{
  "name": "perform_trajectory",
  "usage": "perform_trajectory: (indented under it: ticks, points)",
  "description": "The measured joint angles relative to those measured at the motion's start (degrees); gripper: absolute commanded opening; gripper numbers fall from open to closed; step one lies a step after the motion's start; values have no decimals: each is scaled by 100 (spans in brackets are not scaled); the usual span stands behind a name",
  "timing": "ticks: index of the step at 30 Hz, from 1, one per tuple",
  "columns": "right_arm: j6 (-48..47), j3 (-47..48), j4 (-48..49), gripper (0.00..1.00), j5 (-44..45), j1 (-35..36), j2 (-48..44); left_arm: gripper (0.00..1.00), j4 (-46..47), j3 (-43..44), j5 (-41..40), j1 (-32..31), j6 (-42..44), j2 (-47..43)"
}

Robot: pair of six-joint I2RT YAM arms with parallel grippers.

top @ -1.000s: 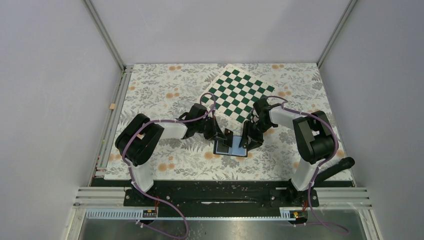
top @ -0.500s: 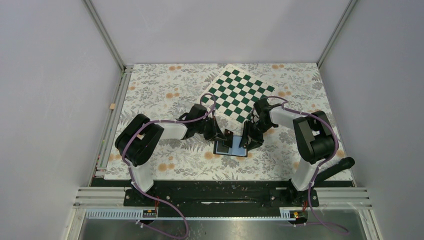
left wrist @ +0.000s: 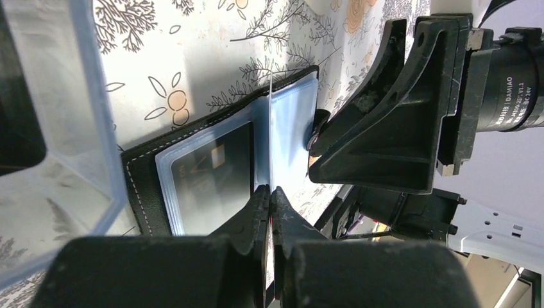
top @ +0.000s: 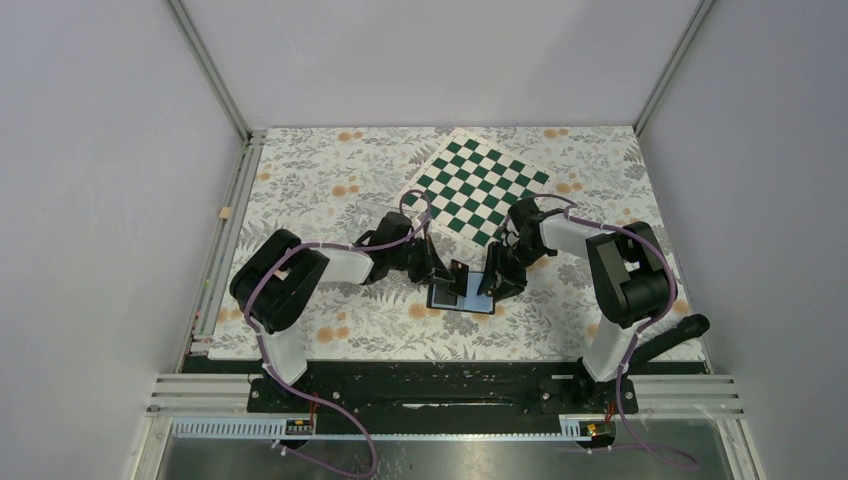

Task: Put the credit cards into the card holder
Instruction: Insert the credit card into the card holder.

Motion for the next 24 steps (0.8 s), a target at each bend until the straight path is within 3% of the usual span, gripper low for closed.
perform_trajectory:
  ticks: [24]
  points:
    - [52,-63,85,52,-109,-22,0,0,-337,-144,-11,-205,-42,50]
